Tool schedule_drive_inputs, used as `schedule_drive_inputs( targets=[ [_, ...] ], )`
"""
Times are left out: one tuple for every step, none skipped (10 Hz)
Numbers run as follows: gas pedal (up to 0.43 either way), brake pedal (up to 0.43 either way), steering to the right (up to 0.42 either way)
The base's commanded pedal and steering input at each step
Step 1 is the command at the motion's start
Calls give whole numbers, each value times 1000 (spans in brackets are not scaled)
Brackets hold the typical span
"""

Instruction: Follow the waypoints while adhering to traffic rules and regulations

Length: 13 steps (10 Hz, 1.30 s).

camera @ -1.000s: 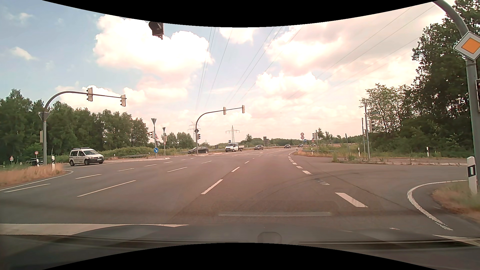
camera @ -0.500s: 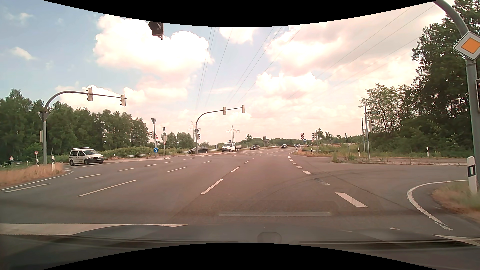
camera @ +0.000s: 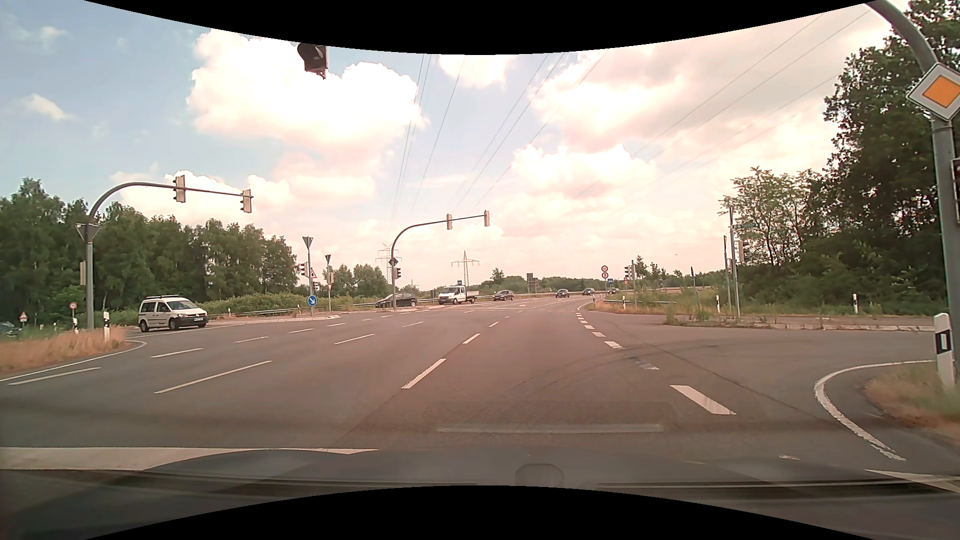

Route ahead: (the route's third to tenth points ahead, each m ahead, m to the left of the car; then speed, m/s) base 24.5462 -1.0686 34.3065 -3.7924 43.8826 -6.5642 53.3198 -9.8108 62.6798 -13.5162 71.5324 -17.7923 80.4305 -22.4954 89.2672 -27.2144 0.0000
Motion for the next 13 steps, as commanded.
schedule_drive_inputs(
  targets=[
    [0,512,20],
    [0,512,20],
    [0,512,20],
    [0,506,20],
    [0,506,20],
    [0,506,20],
    [0,506,20],
    [0,506,20],
    [0,506,20],
    [0,506,20],
    [0,500,20],
    [0,500,20],
    [0,500,20]
  ],
)
